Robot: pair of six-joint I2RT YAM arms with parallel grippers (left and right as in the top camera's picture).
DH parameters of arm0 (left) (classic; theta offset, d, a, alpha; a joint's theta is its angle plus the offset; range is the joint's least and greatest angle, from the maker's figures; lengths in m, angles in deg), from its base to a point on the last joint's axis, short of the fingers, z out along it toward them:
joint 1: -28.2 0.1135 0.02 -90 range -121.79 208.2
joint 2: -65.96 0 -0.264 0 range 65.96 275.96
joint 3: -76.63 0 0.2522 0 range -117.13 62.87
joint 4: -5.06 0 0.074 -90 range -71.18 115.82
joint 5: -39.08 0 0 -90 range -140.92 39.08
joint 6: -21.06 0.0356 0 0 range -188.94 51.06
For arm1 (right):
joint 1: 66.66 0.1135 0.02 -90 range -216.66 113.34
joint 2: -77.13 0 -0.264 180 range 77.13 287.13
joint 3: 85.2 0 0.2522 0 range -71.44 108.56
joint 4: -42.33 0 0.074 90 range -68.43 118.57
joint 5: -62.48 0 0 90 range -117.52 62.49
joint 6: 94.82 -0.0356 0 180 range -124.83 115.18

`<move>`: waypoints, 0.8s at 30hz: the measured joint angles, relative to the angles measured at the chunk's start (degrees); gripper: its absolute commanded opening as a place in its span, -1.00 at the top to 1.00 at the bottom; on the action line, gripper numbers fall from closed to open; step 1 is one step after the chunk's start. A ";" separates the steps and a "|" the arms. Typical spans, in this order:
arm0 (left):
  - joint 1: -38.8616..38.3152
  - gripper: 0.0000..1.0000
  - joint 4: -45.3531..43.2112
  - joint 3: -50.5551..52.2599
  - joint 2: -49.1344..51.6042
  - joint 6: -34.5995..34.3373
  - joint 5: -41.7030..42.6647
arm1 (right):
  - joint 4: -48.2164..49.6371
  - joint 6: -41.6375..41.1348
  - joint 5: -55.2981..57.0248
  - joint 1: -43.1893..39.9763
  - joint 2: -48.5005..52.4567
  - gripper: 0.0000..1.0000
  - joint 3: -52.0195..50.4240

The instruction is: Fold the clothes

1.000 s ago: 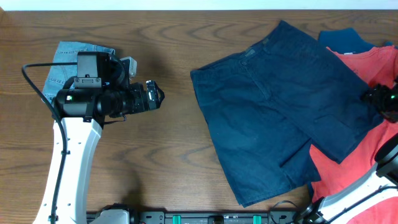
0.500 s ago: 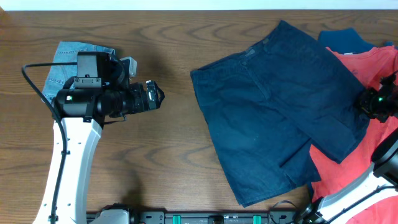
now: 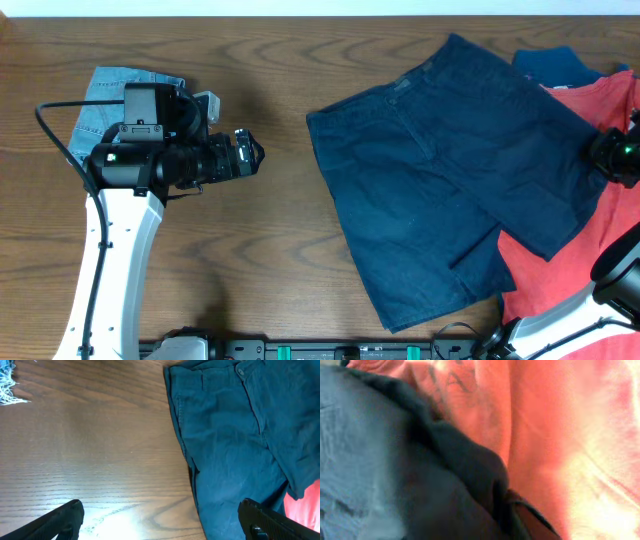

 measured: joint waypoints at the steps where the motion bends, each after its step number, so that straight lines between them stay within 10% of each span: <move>1: 0.00 -0.98 0.00 0.00 0.00 0.00 0.00 | -0.04 -0.07 -0.17 0.00 -0.11 0.32 0.04; 9: 0.00 -0.98 0.00 0.00 0.00 0.00 0.00 | -0.17 -0.57 0.15 0.02 -0.20 0.98 0.02; 24: 0.00 -0.97 0.00 0.00 0.00 0.00 0.00 | 9.66 -2.54 -15.08 0.11 -4.28 0.97 -0.72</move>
